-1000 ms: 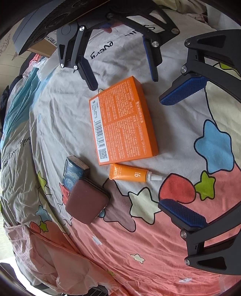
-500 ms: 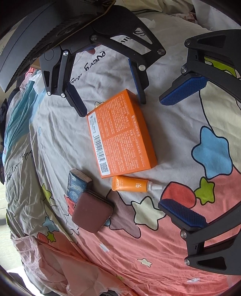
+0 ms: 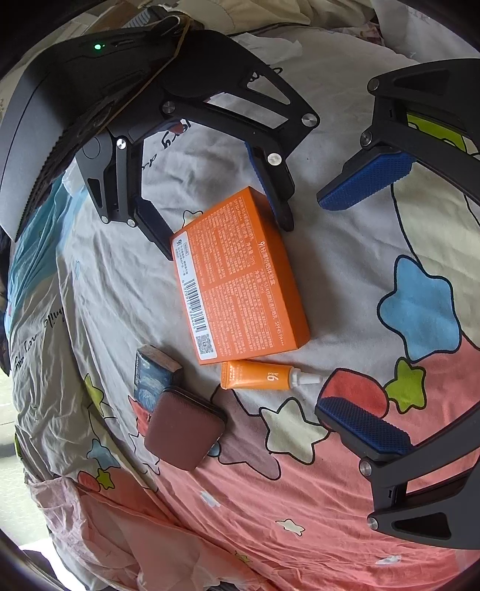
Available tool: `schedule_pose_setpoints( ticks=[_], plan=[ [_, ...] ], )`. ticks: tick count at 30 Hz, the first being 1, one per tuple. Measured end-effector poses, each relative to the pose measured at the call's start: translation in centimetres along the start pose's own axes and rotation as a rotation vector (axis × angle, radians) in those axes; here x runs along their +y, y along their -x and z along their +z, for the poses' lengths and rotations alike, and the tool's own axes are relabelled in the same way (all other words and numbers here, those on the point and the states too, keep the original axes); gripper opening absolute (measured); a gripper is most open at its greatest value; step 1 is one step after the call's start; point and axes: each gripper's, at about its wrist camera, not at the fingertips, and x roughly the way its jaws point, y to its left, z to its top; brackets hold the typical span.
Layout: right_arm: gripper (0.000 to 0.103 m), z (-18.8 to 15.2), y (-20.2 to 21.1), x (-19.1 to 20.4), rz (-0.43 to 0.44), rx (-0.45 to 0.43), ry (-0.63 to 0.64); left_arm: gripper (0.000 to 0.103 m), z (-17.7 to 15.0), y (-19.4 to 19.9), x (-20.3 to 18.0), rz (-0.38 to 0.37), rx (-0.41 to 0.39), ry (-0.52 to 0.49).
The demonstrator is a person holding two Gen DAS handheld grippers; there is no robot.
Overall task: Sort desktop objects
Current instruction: 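Close the right tool on the orange box's sides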
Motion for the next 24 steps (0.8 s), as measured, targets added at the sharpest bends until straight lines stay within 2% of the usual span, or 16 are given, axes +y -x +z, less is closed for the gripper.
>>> schedule_pose_setpoints(
  ticks=[9, 17, 24],
  plan=[
    [0.085, 0.6, -0.7, -0.2, 0.044, -0.012, -0.047, 0.103, 0.1, 0.1, 0.2, 0.002, -0.001, 0.004],
    [0.085, 0.5, -0.3, -1.5, 0.119, -0.032, -0.174, 0.103, 0.0, 0.2, 0.4, 0.012, -0.008, 0.011],
    [0.083, 1.0, -0.8, 0.1, -0.003, 0.002, -0.155, 0.103, -0.1, 0.1, 0.7, 0.019, -0.003, 0.023]
  ],
)
